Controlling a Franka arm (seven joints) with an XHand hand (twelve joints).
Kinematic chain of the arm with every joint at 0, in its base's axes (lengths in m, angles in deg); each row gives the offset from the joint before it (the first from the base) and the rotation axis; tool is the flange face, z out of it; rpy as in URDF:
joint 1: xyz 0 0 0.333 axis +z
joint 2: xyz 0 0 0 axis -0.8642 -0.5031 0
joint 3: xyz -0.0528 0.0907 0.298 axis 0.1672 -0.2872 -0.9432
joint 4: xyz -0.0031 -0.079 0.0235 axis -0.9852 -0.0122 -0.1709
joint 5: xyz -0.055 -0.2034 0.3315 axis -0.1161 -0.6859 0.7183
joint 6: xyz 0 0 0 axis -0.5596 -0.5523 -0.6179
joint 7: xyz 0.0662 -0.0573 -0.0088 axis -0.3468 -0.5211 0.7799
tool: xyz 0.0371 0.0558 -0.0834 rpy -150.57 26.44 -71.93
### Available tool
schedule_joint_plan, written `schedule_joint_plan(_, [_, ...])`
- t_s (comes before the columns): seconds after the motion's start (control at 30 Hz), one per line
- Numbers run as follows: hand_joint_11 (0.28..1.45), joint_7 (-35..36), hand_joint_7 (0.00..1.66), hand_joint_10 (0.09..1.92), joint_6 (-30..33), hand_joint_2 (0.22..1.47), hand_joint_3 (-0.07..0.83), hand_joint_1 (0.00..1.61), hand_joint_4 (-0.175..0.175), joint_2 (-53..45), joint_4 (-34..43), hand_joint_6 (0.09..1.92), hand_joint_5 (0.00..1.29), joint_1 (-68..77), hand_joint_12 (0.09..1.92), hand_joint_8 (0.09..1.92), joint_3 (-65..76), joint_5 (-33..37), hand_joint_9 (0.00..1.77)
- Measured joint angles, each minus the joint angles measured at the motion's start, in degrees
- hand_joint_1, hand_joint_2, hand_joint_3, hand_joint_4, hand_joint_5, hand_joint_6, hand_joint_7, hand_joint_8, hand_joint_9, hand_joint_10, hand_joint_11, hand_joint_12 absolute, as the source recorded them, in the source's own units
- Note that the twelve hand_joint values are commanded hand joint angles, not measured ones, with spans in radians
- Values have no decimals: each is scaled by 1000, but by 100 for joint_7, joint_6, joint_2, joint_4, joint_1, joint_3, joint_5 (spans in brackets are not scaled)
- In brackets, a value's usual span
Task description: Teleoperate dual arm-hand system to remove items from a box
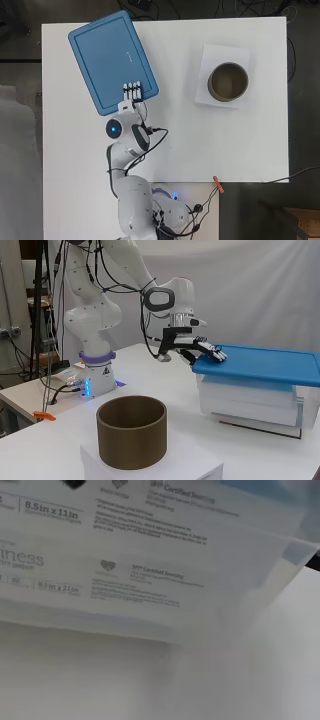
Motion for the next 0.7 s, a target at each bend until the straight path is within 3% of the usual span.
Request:
schedule_joint_plan(0.13, [469, -339, 594, 87, -10, 1334, 37, 891, -142, 186, -41, 87, 511, 65, 87, 87, 34, 133, 619])
schedule_joint_plan(0.23, [496, 367, 651, 87, 171, 1346, 16, 666, -141, 744, -168, 87, 541, 193, 87, 87, 213, 416, 675])
schedule_joint_plan(0.3, [587, 973, 768, 87, 58, 1365, 10, 676, -116, 1097, 14, 87, 629, 276, 87, 87, 303, 806, 793])
schedule_joint_plan(0.4, [629, 1589, 786, 87, -182, 1383, 4, 685, -78, 1245, 574, 87, 737, 382, 87, 87, 441, 1651, 849])
schedule_joint_plan(0.47, [736, 1767, 863, 87, -523, 1347, 5, 811, 8, 1205, 864, 998, 661, 397, 87, 87, 471, 1950, 977])
schedule_joint_plan(0.5, [792, 1835, 920, 87, -779, 1337, 3, 849, 27, 1163, 987, 1259, 638, 402, 87, 87, 500, 2006, 1049])
schedule_joint_plan(0.57, [826, 2126, 954, 87, -1294, 1311, -2, 877, 80, 1115, 1155, 1426, 647, 423, 87, 87, 599, 2163, 1101])
schedule_joint_plan(0.63, [835, 2933, 843, 734, -1479, 1241, -1, 1178, -77, 1019, 1231, 1489, 597, 456, 87, 770, 785, 2555, 1019])
schedule_joint_plan(0.67, [839, 3183, 803, 935, -1394, 1228, -2, 1253, -105, 937, 1298, 1514, 582, 458, 87, 993, 824, 2653, 992])
schedule_joint_plan(0.7, [841, 3385, 789, 1031, -1280, 1216, -1, 1294, -117, 826, 1420, 1519, 577, 461, 87, 1103, 860, 2754, 988])
